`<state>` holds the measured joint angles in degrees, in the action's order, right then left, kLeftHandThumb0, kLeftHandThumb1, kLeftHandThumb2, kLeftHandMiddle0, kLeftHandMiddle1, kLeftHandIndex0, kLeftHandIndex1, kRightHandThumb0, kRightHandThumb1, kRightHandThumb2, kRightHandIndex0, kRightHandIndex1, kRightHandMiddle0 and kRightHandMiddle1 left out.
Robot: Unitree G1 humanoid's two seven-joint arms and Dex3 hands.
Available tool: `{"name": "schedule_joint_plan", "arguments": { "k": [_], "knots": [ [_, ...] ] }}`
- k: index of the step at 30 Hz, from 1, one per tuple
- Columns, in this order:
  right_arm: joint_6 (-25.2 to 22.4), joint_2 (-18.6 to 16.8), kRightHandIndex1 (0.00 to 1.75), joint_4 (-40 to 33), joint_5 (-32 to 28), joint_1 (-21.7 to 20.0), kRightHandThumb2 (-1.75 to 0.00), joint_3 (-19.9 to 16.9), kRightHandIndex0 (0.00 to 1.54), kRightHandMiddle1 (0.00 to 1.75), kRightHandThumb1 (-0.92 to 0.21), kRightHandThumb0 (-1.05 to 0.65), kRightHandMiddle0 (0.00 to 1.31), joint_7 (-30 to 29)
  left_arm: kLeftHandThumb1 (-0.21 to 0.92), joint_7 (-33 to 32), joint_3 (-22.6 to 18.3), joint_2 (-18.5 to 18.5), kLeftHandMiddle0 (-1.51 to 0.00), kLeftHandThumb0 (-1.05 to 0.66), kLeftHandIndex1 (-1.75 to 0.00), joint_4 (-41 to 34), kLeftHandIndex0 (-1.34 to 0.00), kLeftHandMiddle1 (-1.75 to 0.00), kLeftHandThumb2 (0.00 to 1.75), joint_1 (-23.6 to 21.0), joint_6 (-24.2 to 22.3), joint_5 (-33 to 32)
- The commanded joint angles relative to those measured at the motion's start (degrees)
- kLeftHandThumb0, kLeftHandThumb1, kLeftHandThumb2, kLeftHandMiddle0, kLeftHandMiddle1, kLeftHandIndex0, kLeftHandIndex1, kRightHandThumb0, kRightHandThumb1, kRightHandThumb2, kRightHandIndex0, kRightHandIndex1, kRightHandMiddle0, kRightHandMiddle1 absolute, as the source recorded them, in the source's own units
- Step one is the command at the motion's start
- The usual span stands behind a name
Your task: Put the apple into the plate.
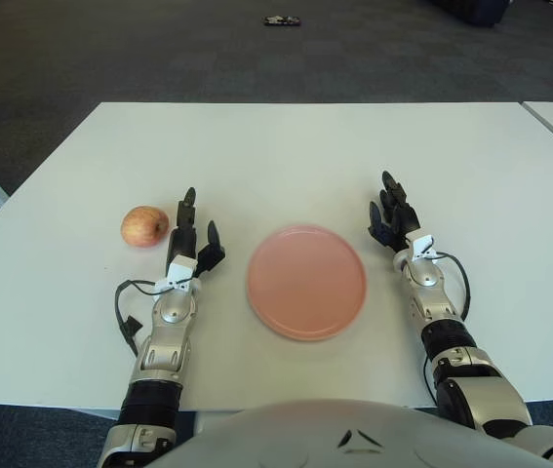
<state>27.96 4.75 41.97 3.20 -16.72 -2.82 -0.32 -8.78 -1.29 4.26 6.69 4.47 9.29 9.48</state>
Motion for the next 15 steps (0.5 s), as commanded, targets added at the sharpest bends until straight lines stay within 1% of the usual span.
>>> {"name": "schedule_joint_plan", "arguments": {
  "k": [1, 15],
  "knots": [
    [-1.42, -0.38, 0.00, 1.37, -0.35, 1.53, -0.76, 0.07, 0.03, 0.00, -0.92, -0.81, 0.00, 0.17, 0.92, 0.53, -0.11, 0.29, -0.11, -0.77, -0.18, -0.60, 0.00, 0.00, 0.99, -0.50, 0.43, -0.28],
    [-1.52, -0.50, 0.00, 1.13, -0.15, 1.69, -0.78, 0.20, 0.03, 0.00, -0.92, -0.82, 0.00, -0.13, 0.92, 0.44, -0.19, 0.46, -0.11, -0.78, -0.14, -0.59, 0.00, 0.00, 0.99, -0.41, 0.37, 0.11]
  ]
}}
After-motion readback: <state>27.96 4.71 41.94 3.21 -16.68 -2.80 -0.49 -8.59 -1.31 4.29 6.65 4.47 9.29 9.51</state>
